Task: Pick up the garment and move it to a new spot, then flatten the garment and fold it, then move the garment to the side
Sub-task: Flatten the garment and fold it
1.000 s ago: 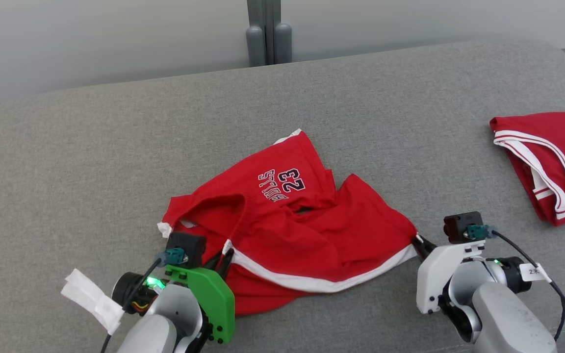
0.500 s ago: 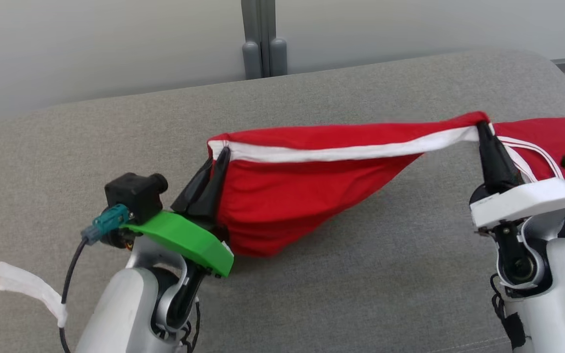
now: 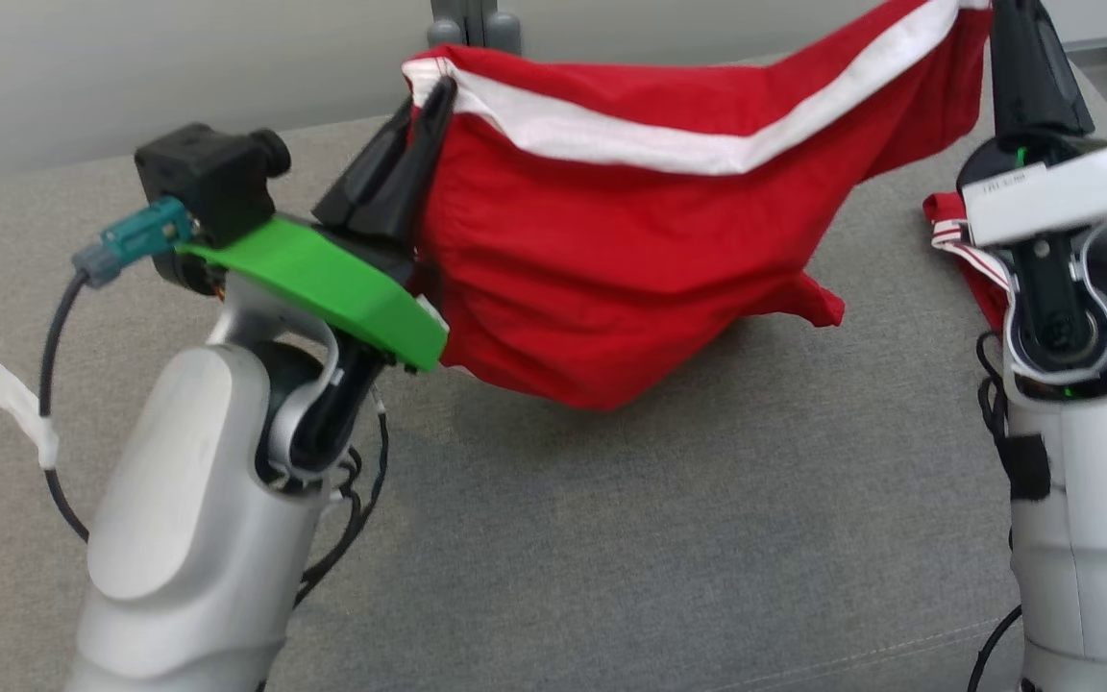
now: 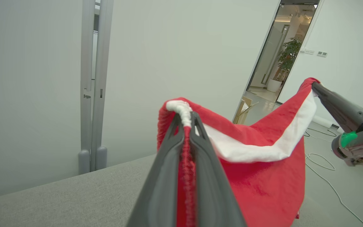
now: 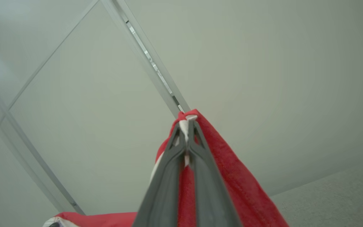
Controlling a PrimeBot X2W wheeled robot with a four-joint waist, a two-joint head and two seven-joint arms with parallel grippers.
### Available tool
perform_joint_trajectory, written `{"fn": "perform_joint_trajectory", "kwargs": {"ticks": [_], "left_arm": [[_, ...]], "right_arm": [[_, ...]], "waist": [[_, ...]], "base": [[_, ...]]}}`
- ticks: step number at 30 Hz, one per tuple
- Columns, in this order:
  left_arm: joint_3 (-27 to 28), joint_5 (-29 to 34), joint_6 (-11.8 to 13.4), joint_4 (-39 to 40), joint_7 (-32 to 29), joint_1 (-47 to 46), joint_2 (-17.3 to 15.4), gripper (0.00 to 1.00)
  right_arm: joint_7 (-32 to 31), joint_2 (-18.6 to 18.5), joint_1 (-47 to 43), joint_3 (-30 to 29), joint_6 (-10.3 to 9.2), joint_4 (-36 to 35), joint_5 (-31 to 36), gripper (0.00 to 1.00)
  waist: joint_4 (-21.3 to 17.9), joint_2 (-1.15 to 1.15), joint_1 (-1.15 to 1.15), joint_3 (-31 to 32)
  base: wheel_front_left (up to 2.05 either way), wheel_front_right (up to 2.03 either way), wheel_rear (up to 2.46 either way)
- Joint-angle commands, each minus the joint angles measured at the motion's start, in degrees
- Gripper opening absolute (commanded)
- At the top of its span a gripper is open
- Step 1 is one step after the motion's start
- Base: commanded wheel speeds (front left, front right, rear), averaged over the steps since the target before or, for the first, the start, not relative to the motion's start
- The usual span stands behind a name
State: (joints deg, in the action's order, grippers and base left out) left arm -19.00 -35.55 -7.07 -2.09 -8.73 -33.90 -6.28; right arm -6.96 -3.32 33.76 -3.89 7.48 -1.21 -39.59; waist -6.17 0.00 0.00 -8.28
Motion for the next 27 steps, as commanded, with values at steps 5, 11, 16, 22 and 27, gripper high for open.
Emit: {"fn": "perform_joint_trajectory", "kwargs": {"ticks": [5,11,16,22,27], "left_arm": [[0.9,1.7,-0.4,-10.5,3.1,-10.8,-2.0,0.00],[0.0,7.7,-0.4,-22.6,12.5,-25.2,-4.6,0.00],[0.1,12.0,-0.1,-28.4,22.2,-34.5,-3.7,0.00],[3.1,14.1,-0.1,-27.1,23.9,-36.5,-1.7,0.00],[2.6,14.9,-0.4,-28.4,23.9,-29.5,-0.8,0.00]], "right_arm": [[6.1,-1.1,14.5,4.2,0.01,17.5,4.6,0.00],[18.4,-3.1,32.9,11.5,0.00,34.2,13.1,0.00],[22.2,-3.2,43.2,8.6,0.00,36.3,16.1,0.00],[22.1,-1.7,41.1,4.0,0.00,27.4,18.0,0.00],[22.1,-2.4,34.2,8.5,0.00,29.6,16.6,0.00]], "waist": [[-4.4,0.00,0.00,-9.0],[-6.1,0.00,0.00,-15.1],[-5.4,0.00,0.00,-17.6],[-4.6,0.00,0.00,-19.4],[-4.5,0.00,0.00,-19.8]], "base": [[0.00,0.00,0.00],[0.00,0.00,0.00],[0.00,0.00,0.00],[0.00,0.00,0.00],[0.00,0.00,0.00]]}}
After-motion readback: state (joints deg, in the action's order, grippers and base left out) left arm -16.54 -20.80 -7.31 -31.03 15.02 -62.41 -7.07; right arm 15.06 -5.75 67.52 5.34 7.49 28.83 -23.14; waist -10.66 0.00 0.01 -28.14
